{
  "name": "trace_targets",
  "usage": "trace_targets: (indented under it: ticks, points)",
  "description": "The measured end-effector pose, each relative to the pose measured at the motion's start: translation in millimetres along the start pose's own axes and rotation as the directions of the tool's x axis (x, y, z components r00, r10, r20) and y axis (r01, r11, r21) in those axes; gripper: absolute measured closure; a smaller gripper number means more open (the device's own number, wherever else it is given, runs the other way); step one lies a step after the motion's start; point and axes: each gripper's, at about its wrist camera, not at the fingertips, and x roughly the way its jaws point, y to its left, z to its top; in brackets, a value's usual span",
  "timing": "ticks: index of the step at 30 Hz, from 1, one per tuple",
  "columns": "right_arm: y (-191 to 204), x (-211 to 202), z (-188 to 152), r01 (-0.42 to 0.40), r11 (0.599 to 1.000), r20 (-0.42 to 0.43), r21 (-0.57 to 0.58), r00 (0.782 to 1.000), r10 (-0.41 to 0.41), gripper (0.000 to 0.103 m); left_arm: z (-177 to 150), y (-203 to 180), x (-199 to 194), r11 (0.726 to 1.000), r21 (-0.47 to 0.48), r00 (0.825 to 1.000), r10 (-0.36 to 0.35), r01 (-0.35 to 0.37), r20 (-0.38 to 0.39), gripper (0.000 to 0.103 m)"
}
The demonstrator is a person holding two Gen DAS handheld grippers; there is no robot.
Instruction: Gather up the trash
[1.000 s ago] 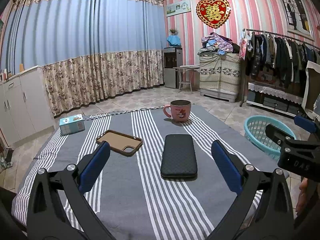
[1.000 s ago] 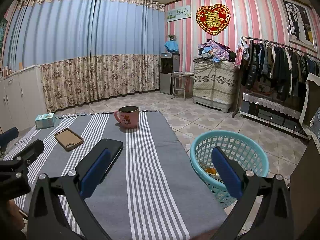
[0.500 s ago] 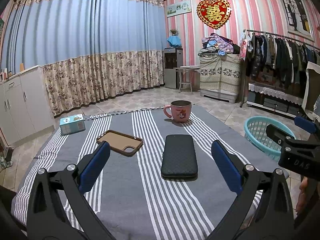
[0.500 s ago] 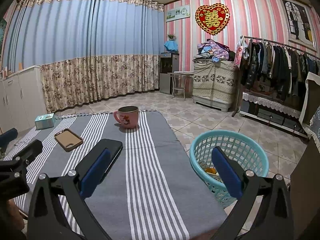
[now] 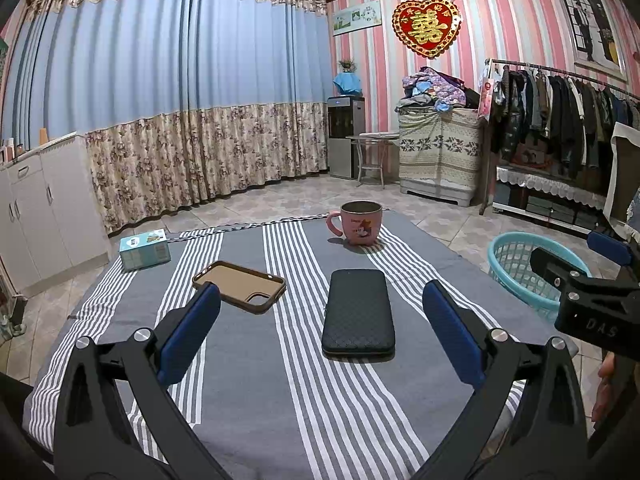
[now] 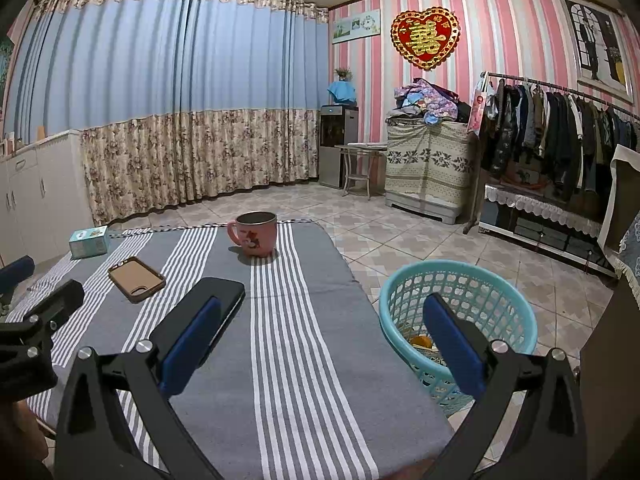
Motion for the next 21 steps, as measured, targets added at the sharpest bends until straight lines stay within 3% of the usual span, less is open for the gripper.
trace_targets:
  ticks: [21]
  points:
    - [0.1,-0.2,0.3,0.001,1.0,0.0,-0.001,1.0,-0.001,0.004,-0.3,-1.1,-1.0,1.0,0.0,1.0,0.0,0.0,0.002,0.005]
